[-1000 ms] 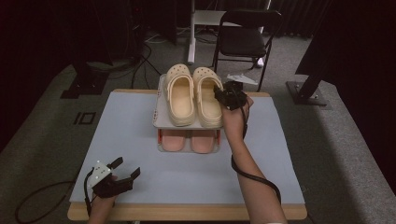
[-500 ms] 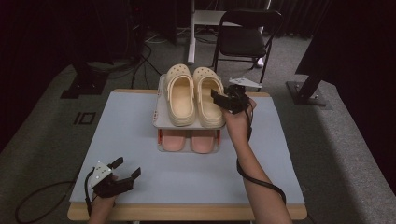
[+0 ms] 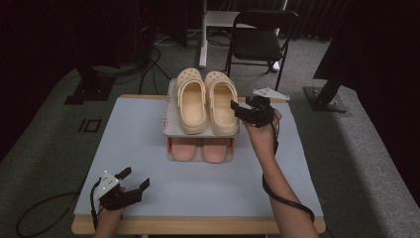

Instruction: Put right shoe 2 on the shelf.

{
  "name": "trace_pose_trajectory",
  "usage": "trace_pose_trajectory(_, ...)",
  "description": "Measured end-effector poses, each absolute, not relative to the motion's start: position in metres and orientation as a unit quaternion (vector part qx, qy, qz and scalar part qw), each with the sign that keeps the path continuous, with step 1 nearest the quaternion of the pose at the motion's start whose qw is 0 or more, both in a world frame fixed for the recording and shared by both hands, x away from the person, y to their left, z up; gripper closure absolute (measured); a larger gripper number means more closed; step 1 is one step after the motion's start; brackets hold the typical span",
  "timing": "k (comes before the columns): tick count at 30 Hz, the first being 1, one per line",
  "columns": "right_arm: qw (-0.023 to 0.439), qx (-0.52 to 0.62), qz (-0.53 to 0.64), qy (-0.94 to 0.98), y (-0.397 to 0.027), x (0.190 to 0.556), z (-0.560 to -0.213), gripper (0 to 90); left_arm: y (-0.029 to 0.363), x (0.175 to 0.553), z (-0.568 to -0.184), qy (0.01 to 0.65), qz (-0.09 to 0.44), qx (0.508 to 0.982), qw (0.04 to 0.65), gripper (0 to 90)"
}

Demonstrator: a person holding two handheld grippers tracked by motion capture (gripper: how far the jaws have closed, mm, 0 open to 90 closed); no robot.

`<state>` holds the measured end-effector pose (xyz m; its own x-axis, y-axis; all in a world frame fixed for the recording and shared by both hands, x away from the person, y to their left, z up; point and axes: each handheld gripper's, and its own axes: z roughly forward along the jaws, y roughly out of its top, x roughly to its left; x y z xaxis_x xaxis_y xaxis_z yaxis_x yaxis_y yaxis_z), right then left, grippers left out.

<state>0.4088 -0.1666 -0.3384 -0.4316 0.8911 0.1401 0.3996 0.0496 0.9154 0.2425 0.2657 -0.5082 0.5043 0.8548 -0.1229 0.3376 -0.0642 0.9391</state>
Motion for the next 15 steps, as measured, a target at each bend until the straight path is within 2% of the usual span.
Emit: trace_pose_trajectory(15, 0.257, 0.471, 0.506, 0.676, -0.213, 0.369, -0.352, 35.3, 0.264, 0.243, -0.508, 0.433, 0.246, 0.688, 0.528, 13.4)
